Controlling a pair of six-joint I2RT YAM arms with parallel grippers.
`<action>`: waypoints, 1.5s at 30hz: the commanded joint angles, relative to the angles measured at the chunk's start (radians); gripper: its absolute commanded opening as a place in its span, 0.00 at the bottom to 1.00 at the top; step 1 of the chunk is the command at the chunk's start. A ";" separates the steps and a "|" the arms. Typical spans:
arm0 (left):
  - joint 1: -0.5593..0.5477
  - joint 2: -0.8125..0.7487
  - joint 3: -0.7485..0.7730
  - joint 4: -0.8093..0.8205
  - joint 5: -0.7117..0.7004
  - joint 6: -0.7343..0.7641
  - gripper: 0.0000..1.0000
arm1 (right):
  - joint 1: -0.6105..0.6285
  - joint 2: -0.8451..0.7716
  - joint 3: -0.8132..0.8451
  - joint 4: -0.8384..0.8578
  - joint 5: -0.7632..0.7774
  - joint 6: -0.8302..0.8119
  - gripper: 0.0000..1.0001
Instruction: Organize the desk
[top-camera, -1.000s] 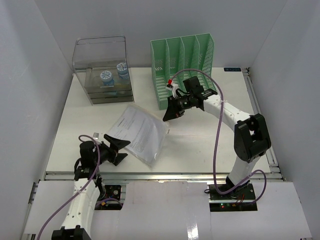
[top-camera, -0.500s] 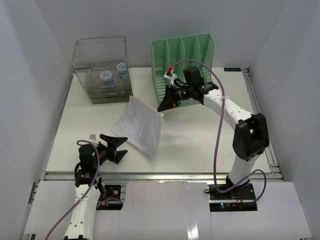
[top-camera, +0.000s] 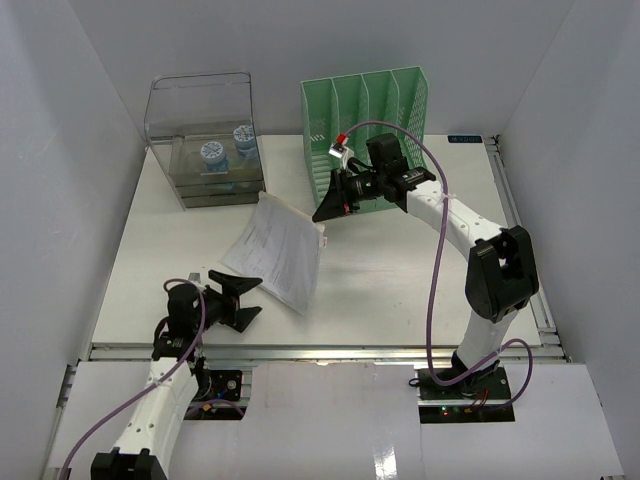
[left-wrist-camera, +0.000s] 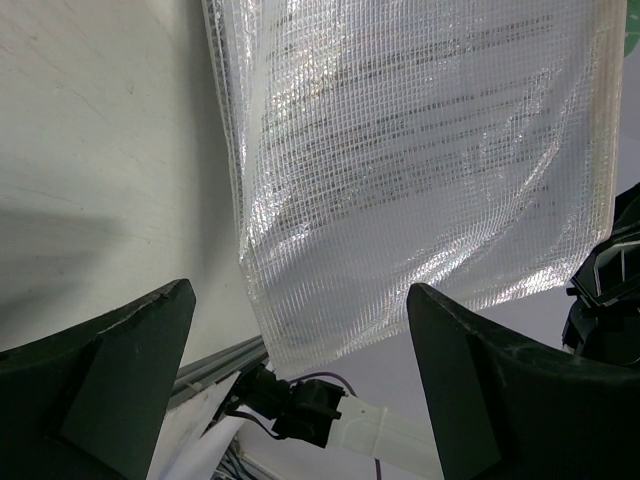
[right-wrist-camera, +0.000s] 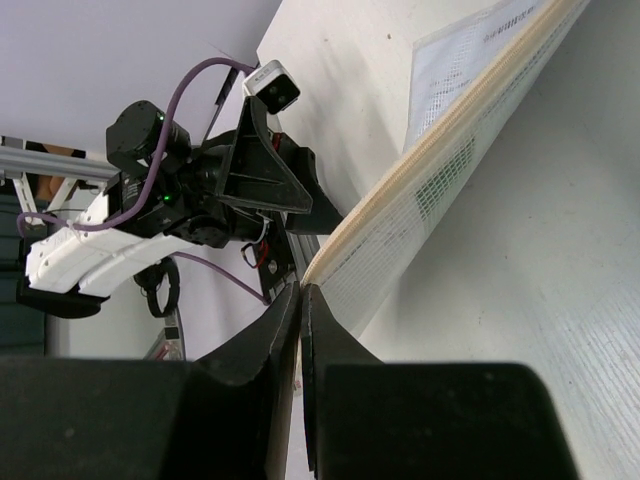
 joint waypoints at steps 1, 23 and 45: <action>-0.034 0.065 -0.114 0.090 -0.102 -0.055 0.98 | -0.004 -0.011 0.023 0.058 -0.040 0.031 0.08; -0.237 0.583 -0.056 0.582 -0.383 -0.183 0.92 | -0.032 -0.098 -0.061 0.120 -0.090 0.109 0.08; -0.369 0.991 0.013 1.065 -0.500 -0.243 0.77 | -0.041 -0.160 -0.165 0.215 -0.113 0.188 0.08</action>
